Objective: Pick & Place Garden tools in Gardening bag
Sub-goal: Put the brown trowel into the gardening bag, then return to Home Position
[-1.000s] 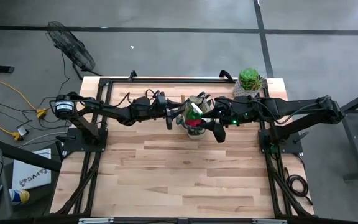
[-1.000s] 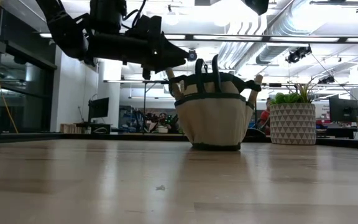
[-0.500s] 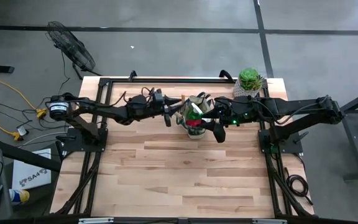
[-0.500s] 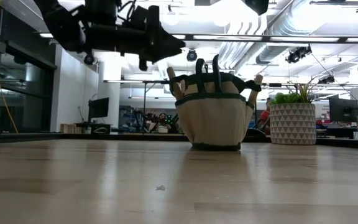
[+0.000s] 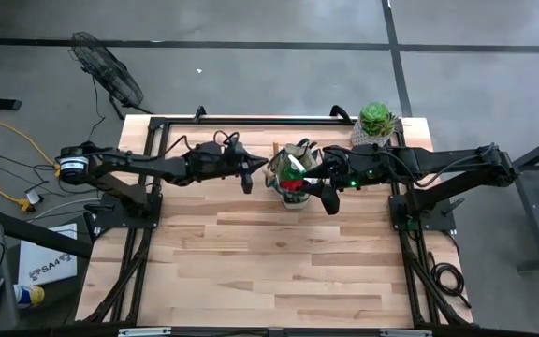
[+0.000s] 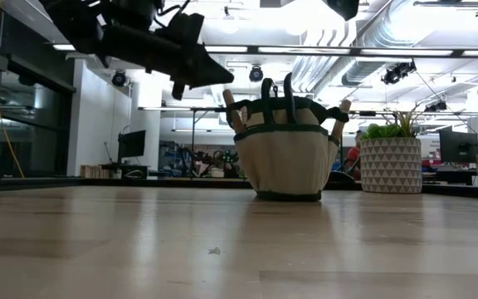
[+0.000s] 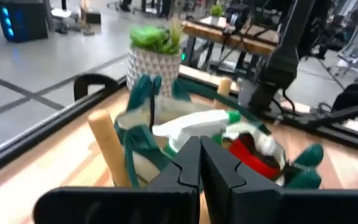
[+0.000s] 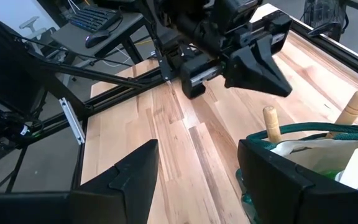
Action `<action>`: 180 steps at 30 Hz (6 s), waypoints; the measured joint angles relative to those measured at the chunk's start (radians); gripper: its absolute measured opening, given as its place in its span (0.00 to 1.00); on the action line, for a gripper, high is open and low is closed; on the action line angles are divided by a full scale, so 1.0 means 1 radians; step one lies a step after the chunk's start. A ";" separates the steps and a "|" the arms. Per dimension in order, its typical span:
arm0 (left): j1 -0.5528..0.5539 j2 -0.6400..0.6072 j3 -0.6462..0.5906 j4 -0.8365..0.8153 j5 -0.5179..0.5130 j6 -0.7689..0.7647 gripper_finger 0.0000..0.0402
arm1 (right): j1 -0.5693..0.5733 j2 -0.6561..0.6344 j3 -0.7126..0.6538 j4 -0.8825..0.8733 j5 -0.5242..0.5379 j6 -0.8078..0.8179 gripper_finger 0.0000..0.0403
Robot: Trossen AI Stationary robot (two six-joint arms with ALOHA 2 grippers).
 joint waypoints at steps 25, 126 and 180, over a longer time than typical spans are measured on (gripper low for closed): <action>-0.011 -0.048 -0.001 -0.029 -0.012 0.035 0.00 | 0.000 0.000 0.000 -0.014 0.026 -0.015 0.53; -0.011 -1.359 -0.667 -0.539 -0.102 -0.102 0.00 | -0.164 -1.181 -1.170 0.435 -0.085 0.191 0.53; -0.011 -1.359 -0.668 -0.560 0.093 0.033 0.00 | -0.167 -1.181 -1.171 0.453 -0.234 -0.215 0.53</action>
